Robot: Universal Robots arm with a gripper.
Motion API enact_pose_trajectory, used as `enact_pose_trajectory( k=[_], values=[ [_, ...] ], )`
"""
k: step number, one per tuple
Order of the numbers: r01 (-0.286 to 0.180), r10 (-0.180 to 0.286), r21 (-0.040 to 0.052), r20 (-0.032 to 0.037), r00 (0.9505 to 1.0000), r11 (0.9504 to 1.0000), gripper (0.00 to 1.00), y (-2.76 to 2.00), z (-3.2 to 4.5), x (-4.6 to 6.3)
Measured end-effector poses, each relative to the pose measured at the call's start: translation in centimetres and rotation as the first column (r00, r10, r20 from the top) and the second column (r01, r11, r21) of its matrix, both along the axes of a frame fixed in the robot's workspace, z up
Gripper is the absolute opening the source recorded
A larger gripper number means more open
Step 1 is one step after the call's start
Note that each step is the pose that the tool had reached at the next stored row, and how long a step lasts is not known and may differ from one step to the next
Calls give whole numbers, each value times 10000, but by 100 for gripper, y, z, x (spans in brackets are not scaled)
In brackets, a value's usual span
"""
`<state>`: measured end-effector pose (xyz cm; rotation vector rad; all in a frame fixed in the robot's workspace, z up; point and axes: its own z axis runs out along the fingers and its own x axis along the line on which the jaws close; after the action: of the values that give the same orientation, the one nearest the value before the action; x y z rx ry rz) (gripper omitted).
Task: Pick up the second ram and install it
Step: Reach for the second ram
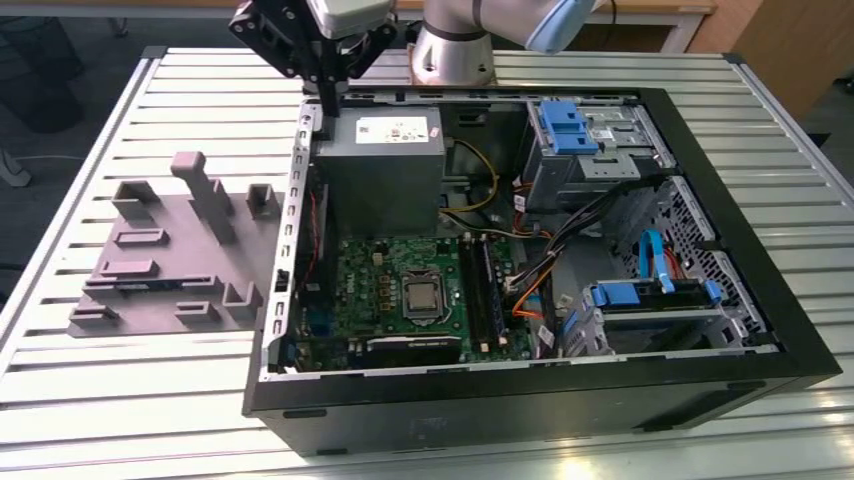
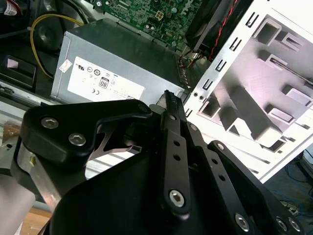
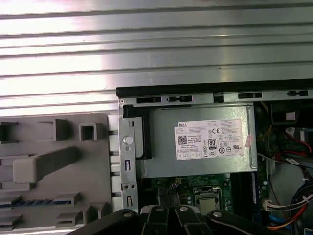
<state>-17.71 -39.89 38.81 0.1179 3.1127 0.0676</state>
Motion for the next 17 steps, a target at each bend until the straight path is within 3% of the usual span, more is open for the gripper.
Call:
enact_pose_trajectory(
  k=[17],
  values=[
    [1, -1, 0, -5, 10000, 10000, 11, 0, -12, -41]
  ],
)
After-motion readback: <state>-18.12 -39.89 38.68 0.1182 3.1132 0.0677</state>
